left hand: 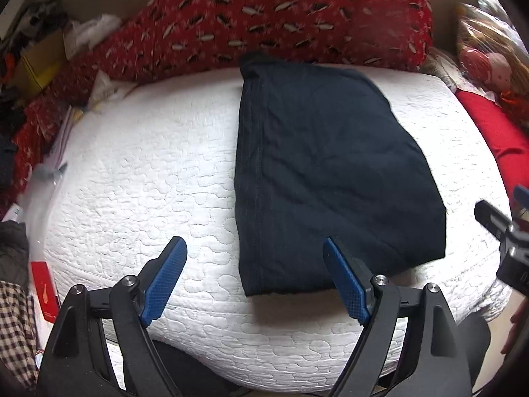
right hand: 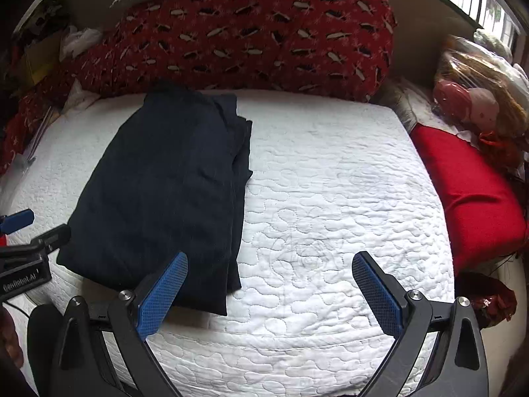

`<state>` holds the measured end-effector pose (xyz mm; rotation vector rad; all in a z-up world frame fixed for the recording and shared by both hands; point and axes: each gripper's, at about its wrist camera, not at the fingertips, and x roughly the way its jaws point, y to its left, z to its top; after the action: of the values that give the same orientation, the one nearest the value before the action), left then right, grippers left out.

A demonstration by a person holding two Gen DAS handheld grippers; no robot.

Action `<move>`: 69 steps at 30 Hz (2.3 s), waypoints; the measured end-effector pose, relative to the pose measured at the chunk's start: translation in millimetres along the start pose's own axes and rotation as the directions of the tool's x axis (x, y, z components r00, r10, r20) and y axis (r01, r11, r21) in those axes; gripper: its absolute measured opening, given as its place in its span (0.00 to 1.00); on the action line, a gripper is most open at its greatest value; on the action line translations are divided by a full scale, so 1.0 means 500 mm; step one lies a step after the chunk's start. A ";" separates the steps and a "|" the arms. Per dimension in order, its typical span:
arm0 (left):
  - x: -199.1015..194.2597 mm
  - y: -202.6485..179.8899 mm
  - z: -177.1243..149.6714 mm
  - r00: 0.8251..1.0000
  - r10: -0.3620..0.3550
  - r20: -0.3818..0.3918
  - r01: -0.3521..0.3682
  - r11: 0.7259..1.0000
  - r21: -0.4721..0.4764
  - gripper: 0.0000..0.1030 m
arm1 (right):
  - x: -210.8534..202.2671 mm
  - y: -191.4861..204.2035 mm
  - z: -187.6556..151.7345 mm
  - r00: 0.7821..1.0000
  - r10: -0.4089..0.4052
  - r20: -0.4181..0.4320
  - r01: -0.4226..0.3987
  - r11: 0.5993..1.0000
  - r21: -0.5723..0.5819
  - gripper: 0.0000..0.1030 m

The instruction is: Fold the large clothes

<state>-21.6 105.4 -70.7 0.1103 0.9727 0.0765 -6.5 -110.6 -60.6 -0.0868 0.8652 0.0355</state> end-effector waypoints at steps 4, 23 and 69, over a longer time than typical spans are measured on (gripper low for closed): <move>-0.025 -0.013 -0.021 0.999 0.009 0.049 -0.010 1.000 0.015 0.83 | -0.021 0.001 -0.008 1.000 -0.005 0.023 0.005 1.000 0.007 0.98; -0.076 -0.057 -0.041 0.993 -0.050 0.111 0.046 0.998 0.037 0.83 | -0.090 -0.021 -0.046 0.991 -0.031 0.130 0.023 0.997 0.069 0.99; -0.063 -0.031 -0.024 0.973 -0.206 0.104 0.187 0.968 0.167 0.83 | -0.129 0.047 -0.030 0.974 -0.111 0.197 0.108 0.994 0.027 0.99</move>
<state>-48.9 87.1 -53.8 0.1598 0.8634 -0.1883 -60.9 -88.2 -22.7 -0.1142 0.6597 -0.0650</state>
